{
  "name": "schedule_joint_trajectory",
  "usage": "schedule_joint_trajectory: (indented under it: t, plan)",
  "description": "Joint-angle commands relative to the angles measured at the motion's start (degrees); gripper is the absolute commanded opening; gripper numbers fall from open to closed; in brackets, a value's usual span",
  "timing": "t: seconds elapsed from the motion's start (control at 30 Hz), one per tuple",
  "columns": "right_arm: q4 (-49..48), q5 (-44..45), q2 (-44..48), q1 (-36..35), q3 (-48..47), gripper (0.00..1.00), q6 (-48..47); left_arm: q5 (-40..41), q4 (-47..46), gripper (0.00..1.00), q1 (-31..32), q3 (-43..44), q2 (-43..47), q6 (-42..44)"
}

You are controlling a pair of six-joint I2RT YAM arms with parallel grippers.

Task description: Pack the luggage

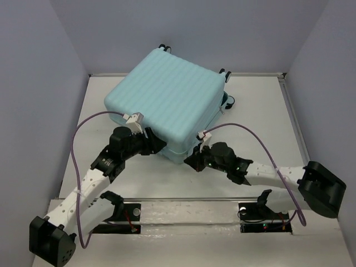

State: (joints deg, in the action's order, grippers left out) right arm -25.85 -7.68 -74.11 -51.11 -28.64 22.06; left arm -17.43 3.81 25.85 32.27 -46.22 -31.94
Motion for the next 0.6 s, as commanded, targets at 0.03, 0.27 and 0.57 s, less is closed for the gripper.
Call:
schedule_joint_trajectory:
  t: [0.03, 0.27, 0.57]
  plan:
    - [9.1, 7.2, 5.5, -13.3, 2.4, 0.07, 7.8, 3.0, -18.2, 0.62, 1.2, 4.7, -5.5, -3.9]
    - [14.0, 16.4, 3.5, -23.1, -4.2, 0.07, 10.2, 5.1, -21.0, 0.62, 3.4, 8.1, -11.2, -4.6]
    - [-1.0, 31.9, -8.4, -25.0, -11.0, 0.07, 14.5, 12.1, -14.1, 0.63, 9.0, 13.4, -11.5, -0.8]
